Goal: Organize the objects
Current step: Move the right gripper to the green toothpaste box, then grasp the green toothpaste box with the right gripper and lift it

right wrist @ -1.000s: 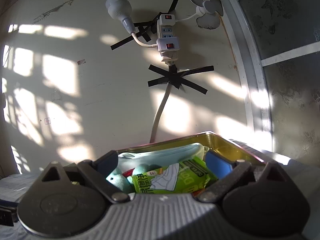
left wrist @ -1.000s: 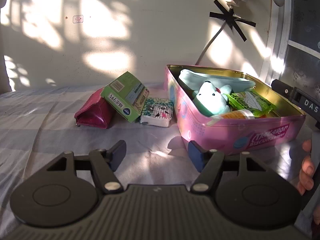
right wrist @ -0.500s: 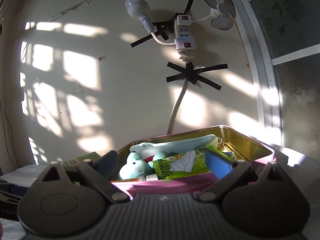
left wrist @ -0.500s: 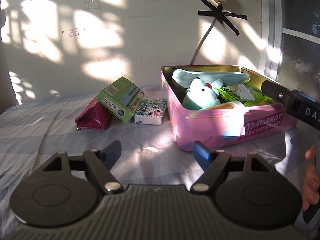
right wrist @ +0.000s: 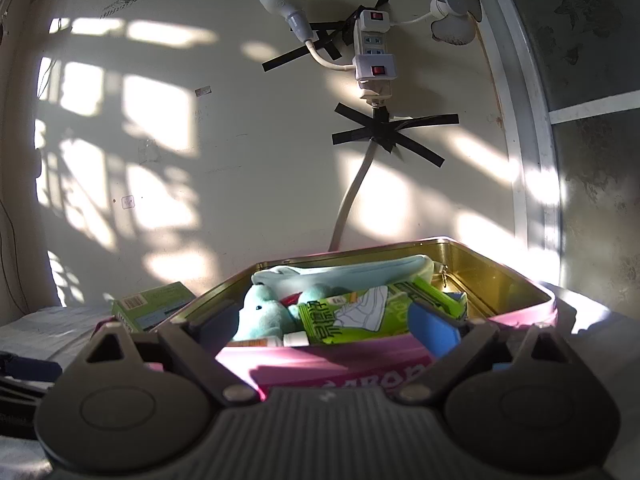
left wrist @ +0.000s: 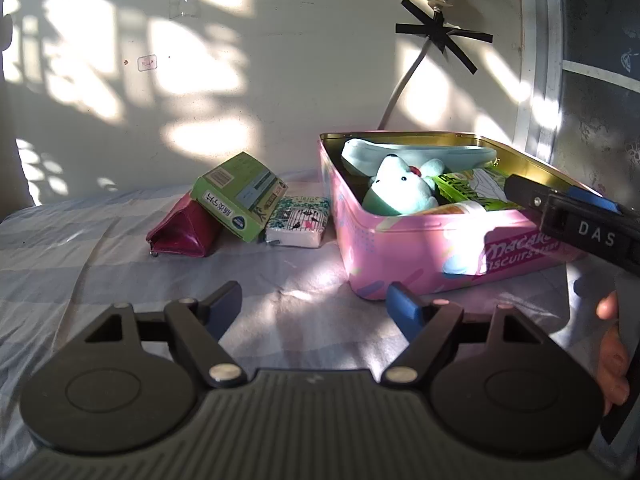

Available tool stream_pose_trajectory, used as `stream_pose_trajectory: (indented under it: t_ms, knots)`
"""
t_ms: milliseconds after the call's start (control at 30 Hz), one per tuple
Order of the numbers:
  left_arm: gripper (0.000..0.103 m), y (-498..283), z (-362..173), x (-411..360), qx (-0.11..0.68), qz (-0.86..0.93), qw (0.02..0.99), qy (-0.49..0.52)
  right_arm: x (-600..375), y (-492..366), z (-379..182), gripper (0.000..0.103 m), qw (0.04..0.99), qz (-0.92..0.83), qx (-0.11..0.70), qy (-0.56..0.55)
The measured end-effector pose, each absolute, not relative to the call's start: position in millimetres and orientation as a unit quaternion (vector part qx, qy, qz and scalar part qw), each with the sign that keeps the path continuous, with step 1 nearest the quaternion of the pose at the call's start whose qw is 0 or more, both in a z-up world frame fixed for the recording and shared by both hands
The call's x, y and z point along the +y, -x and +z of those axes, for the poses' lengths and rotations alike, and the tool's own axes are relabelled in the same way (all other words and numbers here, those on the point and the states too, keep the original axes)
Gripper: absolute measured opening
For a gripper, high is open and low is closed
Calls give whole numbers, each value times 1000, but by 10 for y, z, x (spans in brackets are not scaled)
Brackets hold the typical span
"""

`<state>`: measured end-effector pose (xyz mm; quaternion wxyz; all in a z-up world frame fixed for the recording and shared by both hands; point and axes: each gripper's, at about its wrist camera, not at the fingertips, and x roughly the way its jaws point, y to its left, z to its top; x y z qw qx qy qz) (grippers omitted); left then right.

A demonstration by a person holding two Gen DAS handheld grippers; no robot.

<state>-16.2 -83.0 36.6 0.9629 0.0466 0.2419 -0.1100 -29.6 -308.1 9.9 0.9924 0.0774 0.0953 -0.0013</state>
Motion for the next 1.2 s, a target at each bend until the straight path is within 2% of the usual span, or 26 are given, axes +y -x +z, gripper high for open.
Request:
stream_pose_trajectory:
  t_ms: [300, 533, 733, 800, 900, 1033, 1200]
  knots:
    - [83, 121, 305, -323, 238, -91, 967, -25, -2968, 260, 121, 89, 994, -14, 95, -49]
    - [86, -98, 179, 476, 240, -7, 970, -29, -2412, 243, 422, 85, 994, 62, 93, -13]
    - [86, -200, 77, 969, 246, 42, 967, 43, -1526, -32, 506, 75, 979, 147, 122, 72]
    - [86, -209, 75, 1056, 245, 35, 966, 76, -1290, -180, 484, 65, 973, 159, 140, 93]
    - [86, -190, 65, 1068, 240, 30, 966, 91, -928, -542, 393, 58, 965, 135, 178, 140]
    - [86, -180, 66, 1053, 233, 22, 968, 89, -681, -1042, 169, 58, 941, 106, 261, 189]
    - [86, -228, 53, 1139, 240, 16, 964, 116, -493, -1195, -45, 62, 934, 85, 259, 233]
